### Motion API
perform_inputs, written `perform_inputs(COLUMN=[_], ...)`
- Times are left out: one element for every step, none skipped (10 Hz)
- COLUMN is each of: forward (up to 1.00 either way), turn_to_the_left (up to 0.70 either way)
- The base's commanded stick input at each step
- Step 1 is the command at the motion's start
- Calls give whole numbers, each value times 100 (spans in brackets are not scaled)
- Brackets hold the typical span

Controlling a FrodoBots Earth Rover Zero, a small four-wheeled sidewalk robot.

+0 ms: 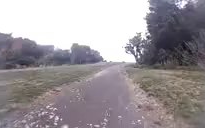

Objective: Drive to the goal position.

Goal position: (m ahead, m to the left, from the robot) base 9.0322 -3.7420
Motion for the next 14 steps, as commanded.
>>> perform_inputs(forward=[60,60,60,60,60,60,60,60,60,60,60,60,60,60], turn_to_the_left=[0,0,0,0,0,0,0,0,0,0,0,0,0,0])
